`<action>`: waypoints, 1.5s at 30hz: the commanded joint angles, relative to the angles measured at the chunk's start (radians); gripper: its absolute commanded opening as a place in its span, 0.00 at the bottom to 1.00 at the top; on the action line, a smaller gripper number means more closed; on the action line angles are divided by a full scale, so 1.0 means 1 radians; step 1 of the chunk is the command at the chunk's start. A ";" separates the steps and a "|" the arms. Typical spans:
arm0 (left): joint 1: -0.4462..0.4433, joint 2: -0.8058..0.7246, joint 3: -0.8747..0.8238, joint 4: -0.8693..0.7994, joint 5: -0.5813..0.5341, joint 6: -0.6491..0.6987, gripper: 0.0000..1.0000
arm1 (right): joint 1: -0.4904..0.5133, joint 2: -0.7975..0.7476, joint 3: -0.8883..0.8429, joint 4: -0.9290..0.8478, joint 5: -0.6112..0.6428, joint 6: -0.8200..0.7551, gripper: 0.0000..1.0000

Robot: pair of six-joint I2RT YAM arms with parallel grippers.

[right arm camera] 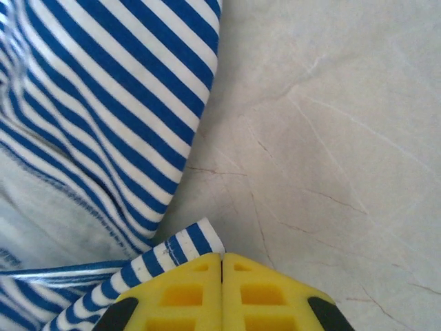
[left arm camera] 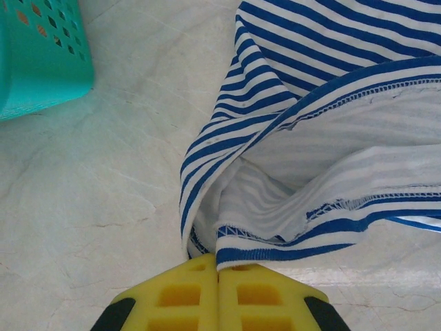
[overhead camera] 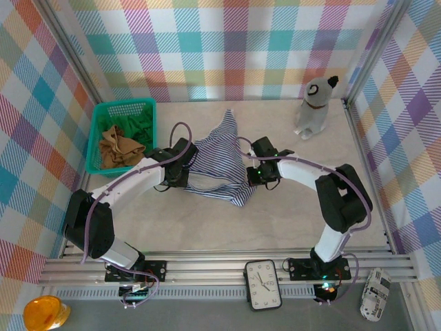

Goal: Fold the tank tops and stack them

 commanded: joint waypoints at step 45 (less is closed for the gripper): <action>0.145 0.422 1.455 0.024 -0.328 0.578 0.00 | -0.426 -0.163 0.648 0.563 -0.310 -0.372 0.00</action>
